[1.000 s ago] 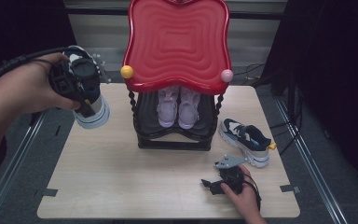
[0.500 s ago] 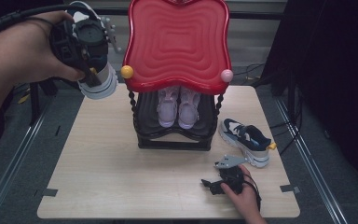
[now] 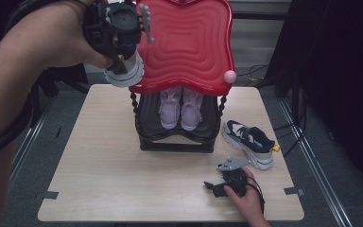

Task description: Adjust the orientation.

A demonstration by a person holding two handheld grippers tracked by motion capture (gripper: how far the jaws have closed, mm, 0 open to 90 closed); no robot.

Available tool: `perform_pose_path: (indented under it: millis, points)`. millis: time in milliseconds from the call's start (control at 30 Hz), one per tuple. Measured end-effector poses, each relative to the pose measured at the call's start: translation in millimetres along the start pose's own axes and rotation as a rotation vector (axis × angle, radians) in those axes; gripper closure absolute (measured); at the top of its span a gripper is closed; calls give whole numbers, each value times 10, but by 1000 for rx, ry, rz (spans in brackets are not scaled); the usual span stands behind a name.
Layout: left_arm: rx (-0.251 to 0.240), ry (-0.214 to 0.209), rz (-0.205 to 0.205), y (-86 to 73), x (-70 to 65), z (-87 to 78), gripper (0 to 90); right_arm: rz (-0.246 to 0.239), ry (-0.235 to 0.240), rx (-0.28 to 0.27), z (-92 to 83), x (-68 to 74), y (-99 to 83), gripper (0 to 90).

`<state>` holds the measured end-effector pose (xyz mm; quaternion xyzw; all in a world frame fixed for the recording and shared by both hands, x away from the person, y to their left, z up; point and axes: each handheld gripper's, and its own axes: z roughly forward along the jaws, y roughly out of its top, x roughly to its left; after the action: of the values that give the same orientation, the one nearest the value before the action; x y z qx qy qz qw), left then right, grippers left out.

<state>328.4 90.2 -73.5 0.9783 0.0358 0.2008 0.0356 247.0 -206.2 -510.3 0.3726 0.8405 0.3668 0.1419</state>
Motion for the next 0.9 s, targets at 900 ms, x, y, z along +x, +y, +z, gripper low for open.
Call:
perform_pose_path:
  millis: [900]
  points:
    - [-20,38,175,659,159,347,708,0,1,-1,0,0,-1,137]
